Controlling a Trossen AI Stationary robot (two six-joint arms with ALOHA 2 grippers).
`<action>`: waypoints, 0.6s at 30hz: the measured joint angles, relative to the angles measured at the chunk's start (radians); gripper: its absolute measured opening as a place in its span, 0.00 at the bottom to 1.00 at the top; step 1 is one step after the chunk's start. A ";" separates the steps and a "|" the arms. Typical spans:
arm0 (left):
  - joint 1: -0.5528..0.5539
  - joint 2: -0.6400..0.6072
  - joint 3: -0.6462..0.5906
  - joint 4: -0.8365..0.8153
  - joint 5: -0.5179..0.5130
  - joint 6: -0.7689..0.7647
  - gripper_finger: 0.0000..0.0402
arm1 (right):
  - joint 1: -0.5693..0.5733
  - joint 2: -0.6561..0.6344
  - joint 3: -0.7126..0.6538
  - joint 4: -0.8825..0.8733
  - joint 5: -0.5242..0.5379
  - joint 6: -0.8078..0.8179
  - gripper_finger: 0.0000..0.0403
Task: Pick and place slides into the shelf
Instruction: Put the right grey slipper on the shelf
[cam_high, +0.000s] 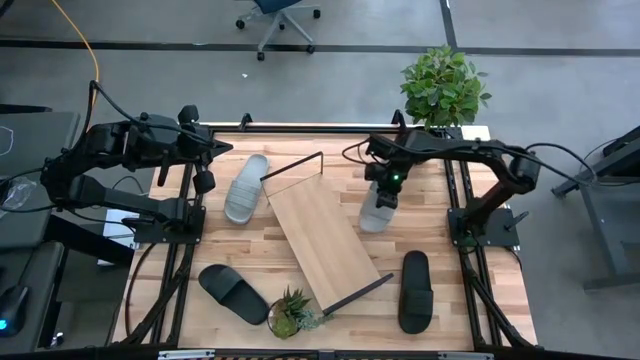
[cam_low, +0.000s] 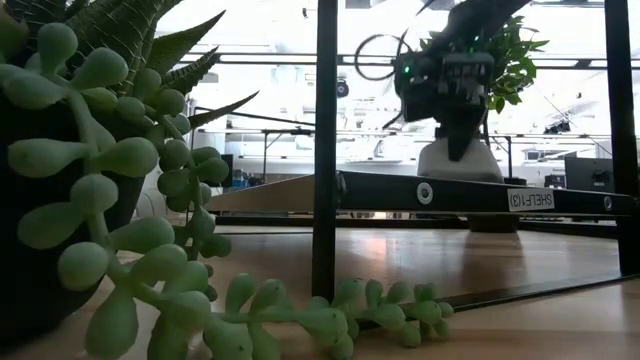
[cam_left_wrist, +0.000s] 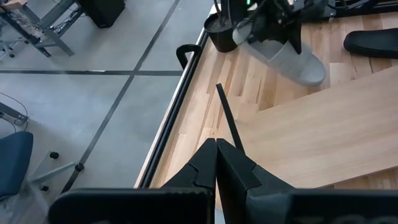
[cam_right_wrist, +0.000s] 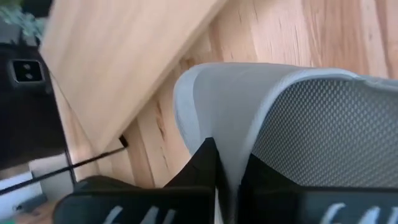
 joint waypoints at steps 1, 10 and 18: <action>0.000 0.000 0.000 0.000 0.000 0.000 0.00 | 0.000 -0.016 0.000 -0.002 -0.001 0.016 0.01; 0.000 0.000 0.000 0.001 0.000 0.001 0.00 | 0.039 -0.164 0.000 -0.004 -0.085 0.189 0.01; 0.000 0.000 0.000 0.002 0.000 0.001 0.00 | 0.142 -0.250 0.000 0.120 -0.079 0.420 0.00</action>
